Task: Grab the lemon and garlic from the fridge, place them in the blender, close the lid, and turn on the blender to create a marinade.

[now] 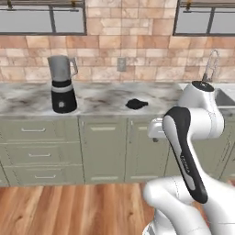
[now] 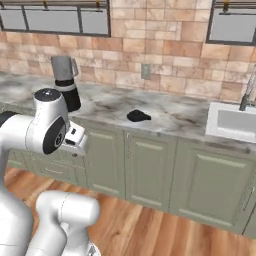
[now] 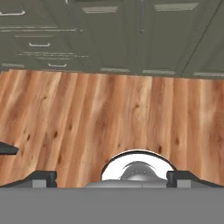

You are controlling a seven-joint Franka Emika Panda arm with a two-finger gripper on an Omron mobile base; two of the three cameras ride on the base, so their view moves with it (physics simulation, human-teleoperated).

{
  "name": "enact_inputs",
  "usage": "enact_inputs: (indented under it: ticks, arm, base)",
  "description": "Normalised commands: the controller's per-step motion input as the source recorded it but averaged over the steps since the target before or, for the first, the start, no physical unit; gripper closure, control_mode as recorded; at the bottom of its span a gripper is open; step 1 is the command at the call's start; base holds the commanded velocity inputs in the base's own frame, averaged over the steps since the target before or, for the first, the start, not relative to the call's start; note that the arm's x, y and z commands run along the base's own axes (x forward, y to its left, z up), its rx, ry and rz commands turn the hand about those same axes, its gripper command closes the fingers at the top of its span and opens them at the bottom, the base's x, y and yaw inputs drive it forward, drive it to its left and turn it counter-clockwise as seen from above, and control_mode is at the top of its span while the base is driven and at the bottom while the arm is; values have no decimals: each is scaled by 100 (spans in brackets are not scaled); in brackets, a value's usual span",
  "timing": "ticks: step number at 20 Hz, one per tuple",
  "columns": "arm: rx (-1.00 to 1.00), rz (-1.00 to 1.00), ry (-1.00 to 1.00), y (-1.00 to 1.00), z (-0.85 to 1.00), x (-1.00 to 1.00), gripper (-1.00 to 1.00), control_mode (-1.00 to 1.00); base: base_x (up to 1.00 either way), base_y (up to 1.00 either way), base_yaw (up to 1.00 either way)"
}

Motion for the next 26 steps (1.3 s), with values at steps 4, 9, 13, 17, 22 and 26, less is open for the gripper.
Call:
enact_inputs:
  ticks: [4,9,13,17,22,26]
  arm:
    - [0,0,0,0,0,0,-100,100]
    - [0,0,0,0,0,0,-100,100]
    - [0,0,0,0,0,0,-100,100]
    - [0,0,0,0,0,0,-100,100]
    - [0,0,0,0,0,0,-100,100]
    - [0,0,0,0,0,0,-100,100]
  base:
    - [-99,0,47]
    - [-77,10,56]
    - [-69,18,61]
    - [-56,25,66]
    - [16,76,64]
    - [78,78,48]
